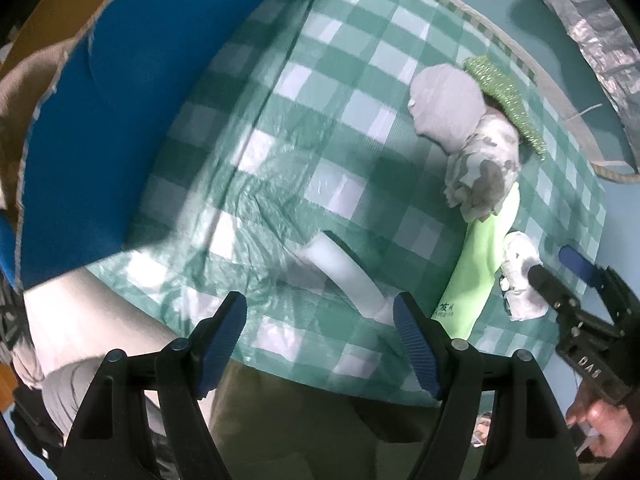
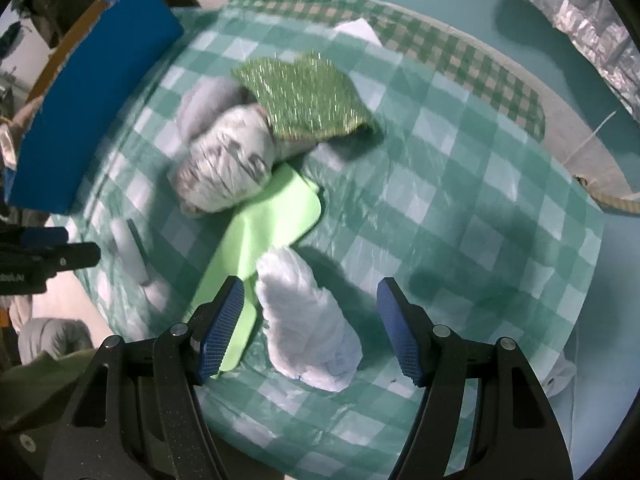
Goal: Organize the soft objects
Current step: 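Lower the left tool onto the white tube while the right tool lowers onto the white plastic bundle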
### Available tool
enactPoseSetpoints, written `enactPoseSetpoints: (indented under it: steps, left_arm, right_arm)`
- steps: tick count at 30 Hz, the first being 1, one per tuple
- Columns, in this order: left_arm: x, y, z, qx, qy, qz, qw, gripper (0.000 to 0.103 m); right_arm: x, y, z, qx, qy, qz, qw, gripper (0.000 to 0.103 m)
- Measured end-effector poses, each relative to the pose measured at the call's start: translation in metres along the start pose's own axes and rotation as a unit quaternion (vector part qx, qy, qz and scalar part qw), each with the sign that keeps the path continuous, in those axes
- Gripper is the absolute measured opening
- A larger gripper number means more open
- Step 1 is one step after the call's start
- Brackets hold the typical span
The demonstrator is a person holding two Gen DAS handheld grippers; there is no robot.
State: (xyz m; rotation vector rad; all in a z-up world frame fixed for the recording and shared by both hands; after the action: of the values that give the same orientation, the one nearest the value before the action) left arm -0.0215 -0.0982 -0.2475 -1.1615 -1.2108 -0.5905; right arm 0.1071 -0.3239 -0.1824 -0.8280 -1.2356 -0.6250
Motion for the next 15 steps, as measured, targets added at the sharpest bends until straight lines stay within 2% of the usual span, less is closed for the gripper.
enactPoseSetpoints:
  steps: [8, 15]
  left_arm:
    - [-0.019, 0.003, -0.001, 0.03, -0.015, 0.016, 0.9993, 0.078]
    - [-0.034, 0.009, -0.005, 0.04, -0.009, 0.023, 0.9989, 0.078]
  right_arm:
    - [-0.018, -0.005, 0.003, 0.025, -0.017, 0.01, 1.0, 0.07]
    - [-0.029, -0.006, 0.005, 0.032, -0.025, 0.01, 0.999, 0.07]
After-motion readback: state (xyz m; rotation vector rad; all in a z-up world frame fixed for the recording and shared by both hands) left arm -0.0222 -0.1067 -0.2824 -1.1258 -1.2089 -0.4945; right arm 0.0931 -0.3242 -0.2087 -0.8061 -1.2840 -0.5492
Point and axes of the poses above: each gripper's, at about its wrist camera, not at the fingertips, and x roughly against the way its jaws point, z to its left, y to its top, the point moved 1 cm from there along -x, roughly the way its jaws point, and after that the axes turned 14 degrees about z, right-handed, at the moved point
